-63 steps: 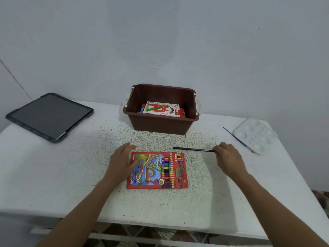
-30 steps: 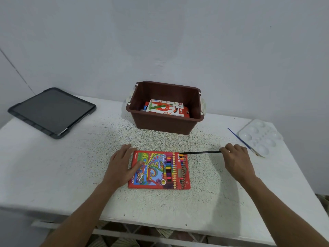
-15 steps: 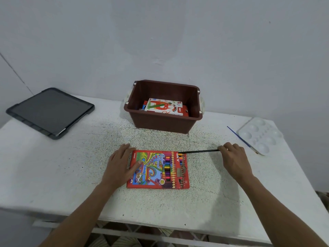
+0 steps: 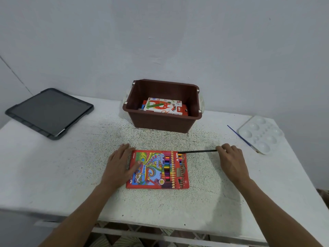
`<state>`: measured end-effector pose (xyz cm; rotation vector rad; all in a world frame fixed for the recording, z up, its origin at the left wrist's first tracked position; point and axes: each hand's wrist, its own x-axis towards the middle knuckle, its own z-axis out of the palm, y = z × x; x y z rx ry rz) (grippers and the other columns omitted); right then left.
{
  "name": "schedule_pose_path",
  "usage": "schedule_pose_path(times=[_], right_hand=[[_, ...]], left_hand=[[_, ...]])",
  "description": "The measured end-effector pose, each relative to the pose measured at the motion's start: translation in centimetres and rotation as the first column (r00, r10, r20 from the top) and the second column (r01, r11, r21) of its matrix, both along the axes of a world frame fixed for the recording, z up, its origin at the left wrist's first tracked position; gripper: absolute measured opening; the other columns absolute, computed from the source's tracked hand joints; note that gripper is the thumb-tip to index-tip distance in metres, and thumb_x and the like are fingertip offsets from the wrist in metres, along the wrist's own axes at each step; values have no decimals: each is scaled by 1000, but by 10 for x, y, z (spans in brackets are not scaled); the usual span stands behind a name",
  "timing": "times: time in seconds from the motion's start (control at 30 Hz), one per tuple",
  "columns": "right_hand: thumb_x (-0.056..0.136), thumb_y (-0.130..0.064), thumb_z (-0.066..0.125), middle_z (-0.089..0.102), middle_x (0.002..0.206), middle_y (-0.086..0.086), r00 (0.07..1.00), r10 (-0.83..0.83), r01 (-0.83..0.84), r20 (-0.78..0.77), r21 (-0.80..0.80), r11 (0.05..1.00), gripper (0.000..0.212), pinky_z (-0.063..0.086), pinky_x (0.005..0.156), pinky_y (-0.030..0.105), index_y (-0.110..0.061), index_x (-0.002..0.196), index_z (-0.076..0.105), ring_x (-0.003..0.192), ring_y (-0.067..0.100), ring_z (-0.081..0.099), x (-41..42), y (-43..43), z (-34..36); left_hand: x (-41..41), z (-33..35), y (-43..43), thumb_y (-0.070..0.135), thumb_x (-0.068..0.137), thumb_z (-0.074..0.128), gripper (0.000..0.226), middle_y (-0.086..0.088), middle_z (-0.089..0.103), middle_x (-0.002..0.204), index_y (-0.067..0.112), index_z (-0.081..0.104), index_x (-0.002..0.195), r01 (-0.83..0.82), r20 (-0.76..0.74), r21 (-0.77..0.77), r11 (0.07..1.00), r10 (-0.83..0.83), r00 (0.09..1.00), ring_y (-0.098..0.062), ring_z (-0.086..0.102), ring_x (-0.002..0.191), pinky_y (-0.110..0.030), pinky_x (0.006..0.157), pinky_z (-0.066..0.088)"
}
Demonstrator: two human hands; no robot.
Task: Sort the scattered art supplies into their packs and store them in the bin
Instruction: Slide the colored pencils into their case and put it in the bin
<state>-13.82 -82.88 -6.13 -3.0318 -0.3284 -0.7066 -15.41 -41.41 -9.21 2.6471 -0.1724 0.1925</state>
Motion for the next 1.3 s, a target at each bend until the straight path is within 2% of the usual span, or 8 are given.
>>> schedule_pose_path(times=[0.17,0.4,0.53,0.63,0.8,0.97,1.07,1.3], right_hand=[[74,11,73,62,82,7,997,16,-14,-72,29,999,30,27,63,31,-8,97,69,60,26,45,6,0,-5],[73,5,77,62,77,9,988,38,-34,-146,32,999,25,35,58,31,-8,93,71,60,29,52,16,30,-2],[79,-11,78,60,73,6,978,81,-75,-191,38,996,14,35,55,31,-10,91,72,59,26,51,15,54,1],[77,-20,82,60,73,2,967,126,-117,-221,57,992,20,32,56,26,-14,93,72,60,20,50,11,74,-1],[71,-20,84,66,84,6,958,176,-127,-225,216,968,37,43,61,31,-8,102,68,71,23,59,-1,108,0],[87,-22,60,66,102,10,959,139,-62,-247,295,953,32,50,73,37,-6,113,68,87,25,59,-14,119,-7],[88,-33,33,63,103,9,953,163,-72,-257,331,941,51,51,74,39,-10,117,68,89,25,56,-18,120,-7],[101,-37,29,58,124,8,967,91,-6,-239,335,942,46,49,93,39,-13,128,58,110,22,48,-25,113,-10]], left_hand=[[1,-3,2,71,85,40,73,-5,46,149,19,52,135,1,-1,14,1000,-1,1000,-28,42,139,-48,109,30],[1,-4,1,77,85,30,80,-4,43,151,21,49,138,2,-17,30,1000,-1,1000,-26,39,141,-47,112,26],[1,-4,2,82,84,24,84,-3,41,153,22,47,139,12,-26,36,999,-11,1000,-26,35,143,-45,112,22],[0,-4,1,84,83,22,88,-2,39,154,23,46,141,11,-38,37,999,-9,999,-25,31,145,-42,113,18],[-1,-1,0,85,82,20,88,0,39,154,24,47,140,16,-33,26,1000,-15,999,-22,29,146,-40,113,16],[-1,0,-1,85,82,20,89,-1,40,154,24,48,140,4,-32,34,999,-3,999,-24,32,145,-41,112,17],[-1,0,0,85,82,19,89,-1,40,154,23,48,140,3,-30,38,999,-2,1000,-25,32,145,-41,112,17],[-1,-2,0,76,85,32,78,-2,40,154,23,46,140,20,-20,55,998,-19,1000,-24,31,145,-41,112,17]])
